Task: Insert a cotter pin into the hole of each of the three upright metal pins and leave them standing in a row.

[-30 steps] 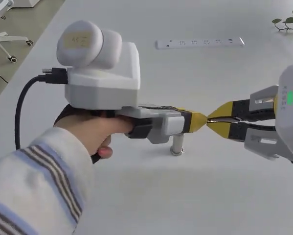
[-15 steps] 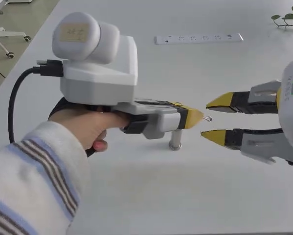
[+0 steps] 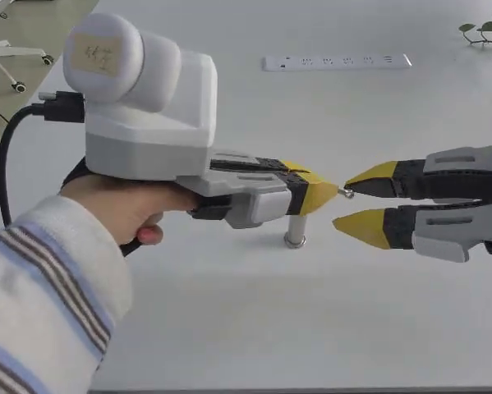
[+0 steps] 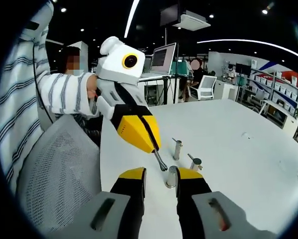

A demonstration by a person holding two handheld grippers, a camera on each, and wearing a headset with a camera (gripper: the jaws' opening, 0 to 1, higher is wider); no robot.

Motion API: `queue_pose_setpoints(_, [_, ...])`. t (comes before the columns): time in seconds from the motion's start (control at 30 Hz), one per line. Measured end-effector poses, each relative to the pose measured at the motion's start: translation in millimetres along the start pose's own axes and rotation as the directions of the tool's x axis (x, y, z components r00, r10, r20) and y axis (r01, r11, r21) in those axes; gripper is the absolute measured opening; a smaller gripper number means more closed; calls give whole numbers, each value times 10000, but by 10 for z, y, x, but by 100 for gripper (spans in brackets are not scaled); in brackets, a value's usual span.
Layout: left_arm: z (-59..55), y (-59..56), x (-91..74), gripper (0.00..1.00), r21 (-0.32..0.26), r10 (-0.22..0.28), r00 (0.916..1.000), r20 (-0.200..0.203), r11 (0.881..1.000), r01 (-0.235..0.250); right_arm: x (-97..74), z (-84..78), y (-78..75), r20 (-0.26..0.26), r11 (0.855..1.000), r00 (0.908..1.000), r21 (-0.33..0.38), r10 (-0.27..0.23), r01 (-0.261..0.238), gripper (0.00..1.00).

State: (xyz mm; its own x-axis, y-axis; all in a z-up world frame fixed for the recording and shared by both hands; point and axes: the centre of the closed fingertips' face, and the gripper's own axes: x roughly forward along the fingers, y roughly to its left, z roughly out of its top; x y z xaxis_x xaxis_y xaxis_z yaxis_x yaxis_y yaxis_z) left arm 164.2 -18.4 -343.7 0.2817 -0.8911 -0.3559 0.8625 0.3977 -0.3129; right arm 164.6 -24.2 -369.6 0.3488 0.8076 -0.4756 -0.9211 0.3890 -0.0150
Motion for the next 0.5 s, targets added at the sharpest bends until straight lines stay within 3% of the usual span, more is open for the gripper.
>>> queue_pose_setpoints(0.1, [-9,-72,-5,0,380,-239,9997,-29,9990,240,0,7,7,88,9996,9998,188,193,-195,16])
queue_pose_setpoints(0.17, [8,-96,3,0,1161,-305,9995,67,9928,295,4,18,41,131,9992,9994,223,321,-323,15])
queue_pose_setpoints(0.37, [32,-166,7,0,1496,-586,9982,118,9872,562,14,-3,93,63,9982,9986,258,533,-534,8])
queue_pose_setpoints(0.5, [-2,-160,7,0,1703,-722,9973,-101,9827,729,5,0,125,182,9966,9973,393,713,-720,4])
